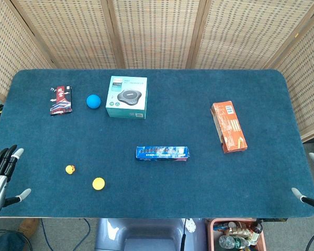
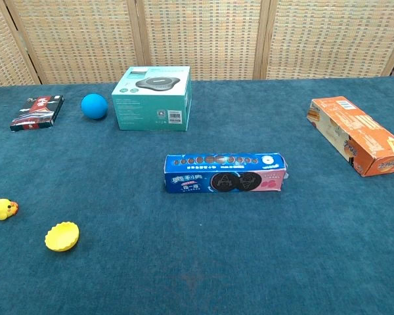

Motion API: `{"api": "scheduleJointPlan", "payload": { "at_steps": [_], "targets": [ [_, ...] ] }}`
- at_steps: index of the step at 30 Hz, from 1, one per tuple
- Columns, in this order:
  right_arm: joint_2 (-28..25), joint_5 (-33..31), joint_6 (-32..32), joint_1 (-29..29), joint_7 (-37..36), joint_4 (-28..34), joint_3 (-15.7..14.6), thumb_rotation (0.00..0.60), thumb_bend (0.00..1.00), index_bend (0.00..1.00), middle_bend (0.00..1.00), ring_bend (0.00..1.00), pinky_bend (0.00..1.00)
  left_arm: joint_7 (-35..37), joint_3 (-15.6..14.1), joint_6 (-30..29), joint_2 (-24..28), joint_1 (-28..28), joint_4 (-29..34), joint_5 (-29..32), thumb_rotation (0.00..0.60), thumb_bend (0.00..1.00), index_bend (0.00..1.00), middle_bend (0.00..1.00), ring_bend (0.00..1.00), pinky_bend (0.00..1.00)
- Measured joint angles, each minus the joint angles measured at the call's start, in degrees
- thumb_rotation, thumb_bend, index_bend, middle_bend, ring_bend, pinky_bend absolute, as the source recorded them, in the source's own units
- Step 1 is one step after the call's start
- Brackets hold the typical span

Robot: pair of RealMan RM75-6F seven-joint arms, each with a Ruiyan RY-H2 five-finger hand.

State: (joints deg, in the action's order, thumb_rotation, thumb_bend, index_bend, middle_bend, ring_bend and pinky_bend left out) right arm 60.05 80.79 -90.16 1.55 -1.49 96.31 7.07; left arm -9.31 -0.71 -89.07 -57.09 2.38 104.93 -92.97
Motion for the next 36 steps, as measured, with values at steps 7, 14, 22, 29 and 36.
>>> {"api": "scheduleJointPlan", "payload": {
  "at_steps": [7, 14, 22, 29, 36],
  "targets": [
    [-0.1, -0.4, 0.7, -0.2, 0.0, 0.1, 0.0, 0.600, 0.00, 0.00, 0.00, 0.00, 0.00, -0.2, -0.2, 1.4, -0.3, 0.4, -0.2, 0.4, 0.600, 0.00, 0.00, 0.00, 0.00, 0.00],
    [-0.4, -0.3, 0.8, -0.1, -0.9, 0.5, -0.1, 0.600, 0.00, 0.00, 0.00, 0.00, 0.00, -0.1, 1.0, 7.6, -2.9, 3.4, -3.3, 4.2, 0.600, 0.00, 0.18, 0.00, 0.00, 0.00],
    [-0.7, -0.9, 1.6, -0.5, -2.5, -0.3, 0.3, 0.600, 0.00, 0.00, 0.00, 0.00, 0.00, 3.7, 4.3, 24.4, -12.2, 11.6, -14.4, 13.2, 0.600, 0.14, 0.38, 0.00, 0.00, 0.00],
    [-0.4, -2.0, 3.0, -1.1, -2.7, -1.1, 0.6, 0.600, 0.00, 0.00, 0.00, 0.00, 0.00, 3.8, 6.0, 32.7, -21.1, 17.5, -25.0, 20.2, 0.600, 0.19, 0.38, 0.00, 0.00, 0.00],
    [0.0, -2.1, 3.4, -1.4, -1.8, -1.1, 0.5, 0.600, 0.00, 0.00, 0.00, 0.00, 0.00, 2.8, 6.4, 34.4, -23.6, 18.9, -27.6, 22.6, 0.600, 0.21, 0.38, 0.00, 0.00, 0.00]
  ]
}}
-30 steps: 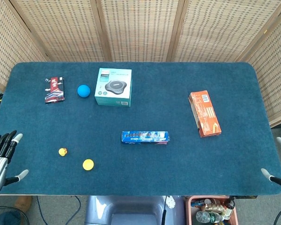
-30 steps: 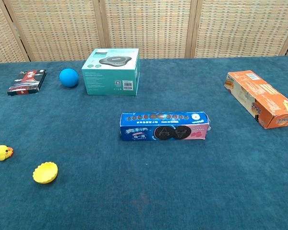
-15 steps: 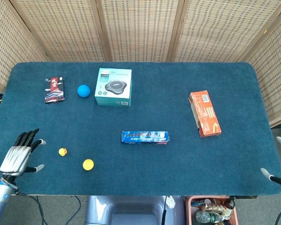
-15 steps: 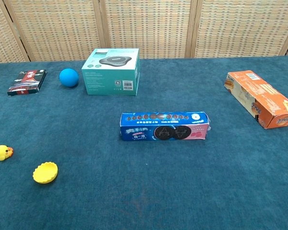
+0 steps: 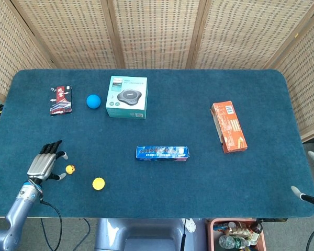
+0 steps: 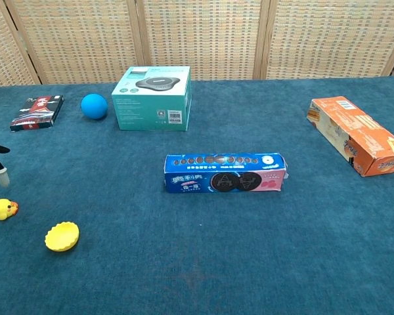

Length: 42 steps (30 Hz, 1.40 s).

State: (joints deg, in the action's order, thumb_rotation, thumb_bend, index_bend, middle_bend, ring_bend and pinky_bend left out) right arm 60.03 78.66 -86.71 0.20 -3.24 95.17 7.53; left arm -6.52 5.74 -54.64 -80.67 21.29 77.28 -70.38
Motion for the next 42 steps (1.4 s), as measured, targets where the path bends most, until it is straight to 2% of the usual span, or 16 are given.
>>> {"api": "scheduleJointPlan", "payload": {
  "at_steps": [11, 18, 28, 36, 42],
  "targets": [
    [0.0, -0.5, 0.3, -0.1, -0.1, -0.2, 0.1, 0.600, 0.00, 0.00, 0.00, 0.00, 0.00, 0.2, -0.9, 0.5, -1.2, 0.7, -1.0, -0.1, 0.600, 0.23, 0.45, 0.00, 0.00, 0.00],
    [0.1, -0.7, 0.3, -0.1, -0.3, -0.4, 0.2, 0.600, 0.00, 0.00, 0.00, 0.00, 0.00, -0.7, -1.5, 1.1, -1.8, 1.1, -1.4, 0.3, 0.600, 0.30, 0.53, 0.00, 0.00, 0.00],
    [0.1, -0.8, 0.2, -0.1, -0.5, -0.5, 0.3, 0.600, 0.00, 0.00, 0.00, 0.00, 0.00, -0.4, -1.5, -0.3, -1.0, 1.0, 0.1, 0.2, 0.600, 0.30, 0.53, 0.00, 0.00, 0.00],
    [0.2, -0.9, 0.5, -0.2, -0.1, -0.5, 0.2, 0.600, 0.00, 0.00, 0.00, 0.00, 0.00, 1.7, -1.7, -3.6, 1.5, 0.8, 6.4, -4.4, 0.600, 0.30, 0.53, 0.00, 0.00, 0.00],
    [0.3, -0.9, 0.5, -0.3, 0.7, -0.3, 0.1, 0.600, 0.00, 0.00, 0.00, 0.00, 0.00, 2.3, -3.6, -5.4, 2.2, 1.2, 12.1, -10.3, 0.600, 0.30, 0.53, 0.00, 0.00, 0.00]
  ]
}}
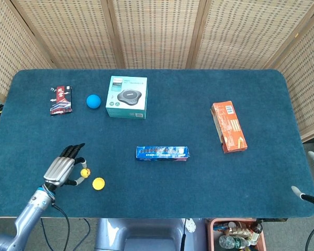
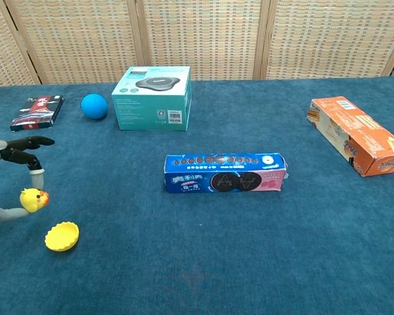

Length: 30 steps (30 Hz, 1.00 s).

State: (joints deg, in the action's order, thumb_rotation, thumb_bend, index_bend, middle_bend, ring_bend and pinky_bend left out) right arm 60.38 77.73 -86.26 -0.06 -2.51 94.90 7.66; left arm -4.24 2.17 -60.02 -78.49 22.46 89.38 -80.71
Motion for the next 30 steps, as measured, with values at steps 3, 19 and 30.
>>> {"api": "scheduleJointPlan", "payload": {
  "at_steps": [3, 19, 30],
  "targets": [
    [0.0, -0.2, 0.1, 0.0, -0.1, 0.0, 0.1, 0.600, 0.00, 0.00, 0.00, 0.00, 0.00, -1.4, -0.8, -0.2, -0.4, 0.2, 1.3, -0.8, 0.600, 0.30, 0.53, 0.00, 0.00, 0.00],
    [-0.5, -0.5, 0.2, 0.1, -1.4, -0.1, 0.2, 0.600, 0.00, 0.00, 0.00, 0.00, 0.00, -8.7, -2.2, 1.0, -3.2, 1.3, 2.0, 0.5, 0.600, 0.32, 0.52, 0.00, 0.00, 0.00],
    [-0.7, -0.4, 0.4, 0.1, -1.9, -0.3, 0.2, 0.600, 0.00, 0.00, 0.00, 0.00, 0.00, -11.3, -2.3, 2.2, -4.5, 2.0, 1.4, 3.3, 0.600, 0.22, 0.19, 0.00, 0.00, 0.00]
  ]
}}
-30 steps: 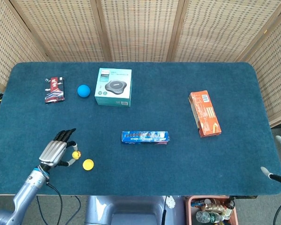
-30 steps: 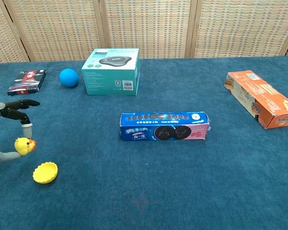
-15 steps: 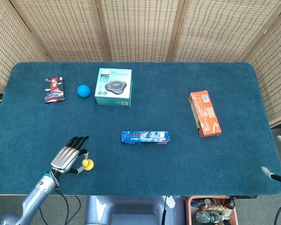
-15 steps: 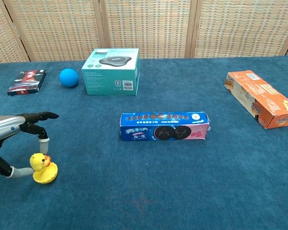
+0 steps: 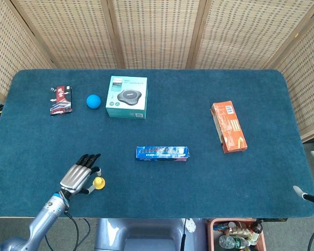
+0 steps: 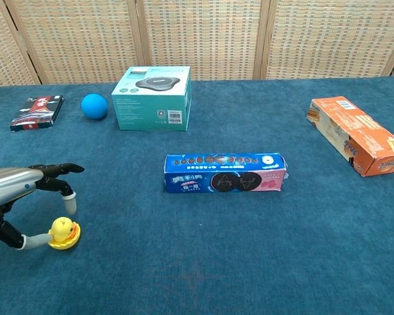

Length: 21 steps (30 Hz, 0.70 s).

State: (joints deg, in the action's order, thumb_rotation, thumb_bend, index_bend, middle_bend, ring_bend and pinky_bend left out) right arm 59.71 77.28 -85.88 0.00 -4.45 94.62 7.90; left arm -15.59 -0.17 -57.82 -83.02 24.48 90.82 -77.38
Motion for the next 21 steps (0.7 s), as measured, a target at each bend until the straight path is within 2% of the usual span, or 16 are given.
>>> {"api": "scheduleJointPlan", "payload": {
  "at_steps": [2, 3, 6, 13, 21],
  "targets": [
    [0.0, -0.1, 0.0, 0.0, -0.1, 0.0, 0.0, 0.600, 0.00, 0.00, 0.00, 0.00, 0.00, 0.2, -0.1, 0.1, 0.1, 0.1, 0.1, 0.1, 0.600, 0.15, 0.05, 0.00, 0.00, 0.00],
    [0.0, -0.1, 0.0, 0.0, -0.1, 0.0, 0.1, 0.600, 0.00, 0.00, 0.00, 0.00, 0.00, 0.3, -0.1, 0.1, 0.2, 0.1, 0.2, 0.1, 0.600, 0.11, 0.01, 0.00, 0.00, 0.00],
    [-0.1, -0.2, 0.0, 0.0, -0.3, -0.1, 0.1, 0.600, 0.00, 0.00, 0.00, 0.00, 0.00, 1.6, -0.1, 0.0, 0.6, 0.2, 0.6, -0.3, 0.600, 0.06, 0.00, 0.00, 0.00, 0.00],
    [-0.1, -0.1, 0.0, 0.0, -0.2, 0.0, 0.0, 0.600, 0.00, 0.00, 0.00, 0.00, 0.00, 6.7, 0.1, -3.4, 4.9, -0.4, 3.8, -3.5, 0.600, 0.03, 0.00, 0.00, 0.00, 0.00],
    [-0.1, 0.5, -0.5, 0.2, 0.0, 0.4, -0.1, 0.600, 0.00, 0.00, 0.00, 0.00, 0.00, 8.8, 1.2, -14.0, 14.1, -4.5, 9.5, -5.7, 0.600, 0.00, 0.00, 0.00, 0.00, 0.00]
  ]
}}
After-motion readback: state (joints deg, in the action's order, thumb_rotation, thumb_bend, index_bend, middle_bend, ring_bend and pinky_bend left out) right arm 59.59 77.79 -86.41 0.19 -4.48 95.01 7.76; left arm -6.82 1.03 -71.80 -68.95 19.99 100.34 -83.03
